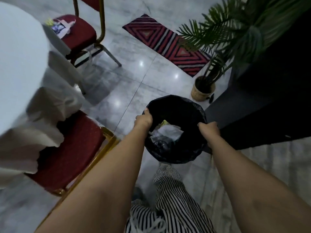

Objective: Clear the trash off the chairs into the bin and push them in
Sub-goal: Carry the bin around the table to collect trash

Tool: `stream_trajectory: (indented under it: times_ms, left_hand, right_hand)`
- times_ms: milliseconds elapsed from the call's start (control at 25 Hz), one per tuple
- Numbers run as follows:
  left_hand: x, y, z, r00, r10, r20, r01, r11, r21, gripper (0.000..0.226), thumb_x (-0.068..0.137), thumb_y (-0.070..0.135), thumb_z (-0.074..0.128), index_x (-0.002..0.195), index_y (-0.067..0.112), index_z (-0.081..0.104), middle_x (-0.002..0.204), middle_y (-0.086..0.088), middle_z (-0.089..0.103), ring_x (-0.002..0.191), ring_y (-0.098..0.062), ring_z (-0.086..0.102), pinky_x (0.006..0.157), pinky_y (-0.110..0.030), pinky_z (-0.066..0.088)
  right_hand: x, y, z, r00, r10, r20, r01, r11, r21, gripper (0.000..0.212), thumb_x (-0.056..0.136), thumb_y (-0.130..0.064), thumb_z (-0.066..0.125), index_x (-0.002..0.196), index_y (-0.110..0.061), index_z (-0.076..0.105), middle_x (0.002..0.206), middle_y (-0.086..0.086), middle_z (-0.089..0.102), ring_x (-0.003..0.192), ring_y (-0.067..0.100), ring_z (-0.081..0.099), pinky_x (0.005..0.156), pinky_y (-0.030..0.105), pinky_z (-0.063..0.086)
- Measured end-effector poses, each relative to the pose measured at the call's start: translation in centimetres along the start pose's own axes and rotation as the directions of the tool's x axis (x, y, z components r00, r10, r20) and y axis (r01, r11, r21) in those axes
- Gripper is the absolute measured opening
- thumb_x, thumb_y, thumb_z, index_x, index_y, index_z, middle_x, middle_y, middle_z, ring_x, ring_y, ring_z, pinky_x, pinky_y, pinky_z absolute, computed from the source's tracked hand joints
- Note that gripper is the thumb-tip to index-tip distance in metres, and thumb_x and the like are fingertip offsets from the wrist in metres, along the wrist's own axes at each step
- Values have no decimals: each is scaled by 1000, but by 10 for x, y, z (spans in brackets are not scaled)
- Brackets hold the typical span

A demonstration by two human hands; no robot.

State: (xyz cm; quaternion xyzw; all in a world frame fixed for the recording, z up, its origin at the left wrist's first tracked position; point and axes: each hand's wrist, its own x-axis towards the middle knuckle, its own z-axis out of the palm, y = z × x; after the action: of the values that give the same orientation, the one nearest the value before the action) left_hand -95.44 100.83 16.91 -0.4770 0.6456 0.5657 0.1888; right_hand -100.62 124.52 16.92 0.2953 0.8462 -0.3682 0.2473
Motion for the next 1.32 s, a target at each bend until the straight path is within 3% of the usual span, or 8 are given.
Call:
stream_trajectory:
  times_ms: [80, 200, 280, 520, 680, 1040, 1200, 1320]
  left_hand:
    - [19, 31, 2, 999, -12, -32, 11, 999, -30, 88, 91, 66, 24, 147, -1, 35, 149, -23, 43, 132, -40, 47, 110, -49, 39]
    - [52, 72, -6, 997, -8, -77, 2, 997, -77, 89, 91, 66, 23, 148, -1, 35, 150, -23, 42, 134, -39, 45, 112, -48, 37]
    - [77, 102, -14, 997, -43, -66, 35, 993, -113, 107, 75, 79, 23, 146, 0, 38, 148, -23, 45, 132, -40, 48, 110, -50, 39]
    - [183, 164, -51, 987, -95, -132, 65, 975, -214, 122, 58, 91, 21, 144, 7, 43, 143, -21, 51, 123, -43, 55, 103, -57, 45]
    - [215, 253, -79, 990, -93, -105, 67, 972, -225, 91, 89, 72, 17, 148, 6, 38, 147, -21, 45, 130, -42, 49, 107, -55, 41]
    - [328, 444, -118, 989, -110, -97, 86, 971, -224, 83, 95, 68, 19, 149, 8, 36, 151, -19, 42, 131, -40, 47, 107, -50, 42]
    - [379, 520, -114, 989, -109, -103, 79, 964, -255, 75, 100, 59, 18, 150, 6, 35, 151, -19, 42, 133, -39, 45, 100, -45, 43]
    - [424, 576, -109, 977, -158, -140, 117, 957, -264, 78, 98, 62, 18, 149, 5, 36, 150, -20, 43, 132, -40, 47, 102, -46, 45]
  right_hand:
    - [31, -43, 1, 998, -18, 58, 20, 999, -48, 68, 92, -21, 54, 150, -6, 22, 151, 23, 34, 127, 39, 46, 102, 45, 44]
    - [58, -104, 1, 988, -70, 136, 89, 986, -141, 51, 82, -26, 57, 126, -19, 33, 121, 24, 50, 104, 36, 51, 83, 47, 45]
    - [87, -148, 9, 982, -114, 150, 142, 972, -190, 65, 86, -28, 56, 142, -3, 33, 125, 21, 53, 107, 38, 56, 77, 42, 46]
    - [151, -266, 54, 960, -145, 241, 209, 942, -263, 76, 92, -27, 52, 151, 0, 13, 126, 21, 50, 98, 32, 52, 74, 39, 42]
    - [204, -357, 87, 957, -102, 270, 162, 965, -208, 72, 90, -24, 54, 150, -5, 18, 132, 22, 49, 106, 38, 57, 96, 54, 51]
    - [316, -550, 122, 951, -90, 297, 146, 974, -175, 70, 80, -23, 55, 144, -7, 33, 113, 19, 57, 91, 35, 60, 91, 56, 54]
    - [385, -631, 135, 935, -145, 324, 203, 967, -153, 48, 77, -25, 54, 121, -13, 40, 118, 20, 60, 90, 34, 61, 85, 50, 56]
    - [423, -707, 132, 926, -176, 335, 248, 950, -188, 62, 80, -23, 55, 137, -5, 40, 109, 17, 59, 87, 30, 60, 79, 42, 55]
